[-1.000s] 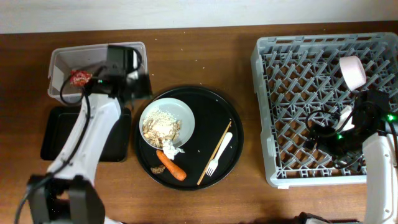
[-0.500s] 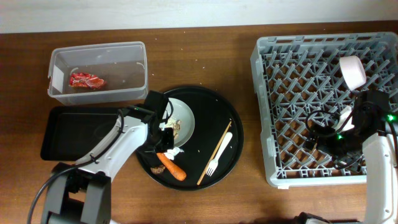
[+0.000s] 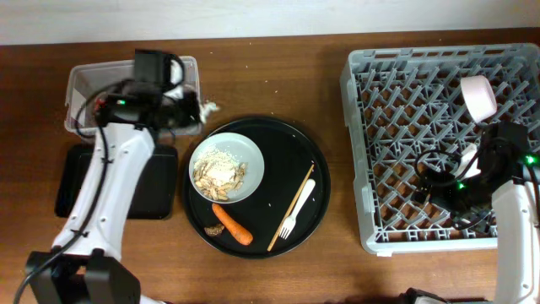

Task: Sort waste into correct bins and load items into the dishwasher rack
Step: 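Pick the tissue with the left gripper and drop it in the clear bin, then lift the plate with the left gripper and tip food onto the black tray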

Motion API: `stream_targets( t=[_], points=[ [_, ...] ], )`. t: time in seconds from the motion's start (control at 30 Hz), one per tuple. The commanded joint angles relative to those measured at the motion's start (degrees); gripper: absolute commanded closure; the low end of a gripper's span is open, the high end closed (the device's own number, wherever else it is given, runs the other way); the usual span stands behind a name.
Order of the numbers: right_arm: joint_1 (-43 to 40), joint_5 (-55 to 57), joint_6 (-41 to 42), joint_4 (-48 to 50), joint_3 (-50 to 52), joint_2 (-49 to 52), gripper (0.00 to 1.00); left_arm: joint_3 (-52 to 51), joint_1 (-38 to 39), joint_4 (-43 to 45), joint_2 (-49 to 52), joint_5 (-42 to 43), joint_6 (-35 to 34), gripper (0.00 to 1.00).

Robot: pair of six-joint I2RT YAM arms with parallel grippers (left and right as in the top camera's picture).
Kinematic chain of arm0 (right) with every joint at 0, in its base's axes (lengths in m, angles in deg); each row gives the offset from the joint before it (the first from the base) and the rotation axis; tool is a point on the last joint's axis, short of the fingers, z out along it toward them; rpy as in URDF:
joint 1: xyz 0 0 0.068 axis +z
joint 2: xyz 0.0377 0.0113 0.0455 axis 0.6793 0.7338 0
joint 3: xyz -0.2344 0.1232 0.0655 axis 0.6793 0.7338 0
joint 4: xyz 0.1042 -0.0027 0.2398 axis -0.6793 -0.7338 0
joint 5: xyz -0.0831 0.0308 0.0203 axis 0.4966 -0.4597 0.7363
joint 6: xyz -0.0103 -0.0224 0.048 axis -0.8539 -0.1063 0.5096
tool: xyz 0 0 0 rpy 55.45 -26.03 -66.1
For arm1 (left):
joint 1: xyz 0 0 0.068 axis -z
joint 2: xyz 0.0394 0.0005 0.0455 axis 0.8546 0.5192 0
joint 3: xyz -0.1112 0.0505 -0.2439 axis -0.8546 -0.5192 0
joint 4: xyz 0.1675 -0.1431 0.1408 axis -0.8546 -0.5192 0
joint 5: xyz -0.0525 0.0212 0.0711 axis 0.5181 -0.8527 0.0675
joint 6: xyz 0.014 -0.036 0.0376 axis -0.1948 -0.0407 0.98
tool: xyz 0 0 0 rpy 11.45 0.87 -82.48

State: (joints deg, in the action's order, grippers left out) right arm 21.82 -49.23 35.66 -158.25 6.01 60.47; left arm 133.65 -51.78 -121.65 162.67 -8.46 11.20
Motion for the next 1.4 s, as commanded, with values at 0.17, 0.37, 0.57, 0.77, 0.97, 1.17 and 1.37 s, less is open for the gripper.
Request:
stream_targets(
  t=[0.17,0.37,0.57,0.77,0.97,1.17,1.37],
  points=[
    [-0.11,-0.31,-0.22,-0.02,-0.2,-0.48,0.01,0.87,-4.35,14.34,10.99,-8.2,0.92,0.22],
    [-0.11,-0.31,-0.22,0.2,-0.2,-0.48,0.01,1.07,-4.33,10.34,10.47,-1.22,1.01,0.2],
    [-0.11,-0.31,-0.22,0.22,-0.2,-0.48,0.01,1.07,-3.17,5.97,10.45,16.04,2.67,0.27],
    [-0.11,-0.31,-0.22,0.15,-0.2,-0.48,0.01,1.07,9.49,-5.11,10.47,9.66,4.28,0.32],
    [-0.11,-0.33,-0.22,-0.22,-0.2,-0.48,0.01,-2.05,26.62,-8.02,14.45,-0.07,-13.62,0.33],
    [-0.11,-0.33,-0.22,-0.44,-0.2,-0.48,0.01,-2.05,28.26,-5.95,24.92,-7.93,-16.55,0.54],
    [-0.11,-0.33,-0.22,-0.48,-0.2,-0.48,0.01,-2.05,28.28,-6.14,27.04,-10.78,-16.52,0.9]
  ],
)
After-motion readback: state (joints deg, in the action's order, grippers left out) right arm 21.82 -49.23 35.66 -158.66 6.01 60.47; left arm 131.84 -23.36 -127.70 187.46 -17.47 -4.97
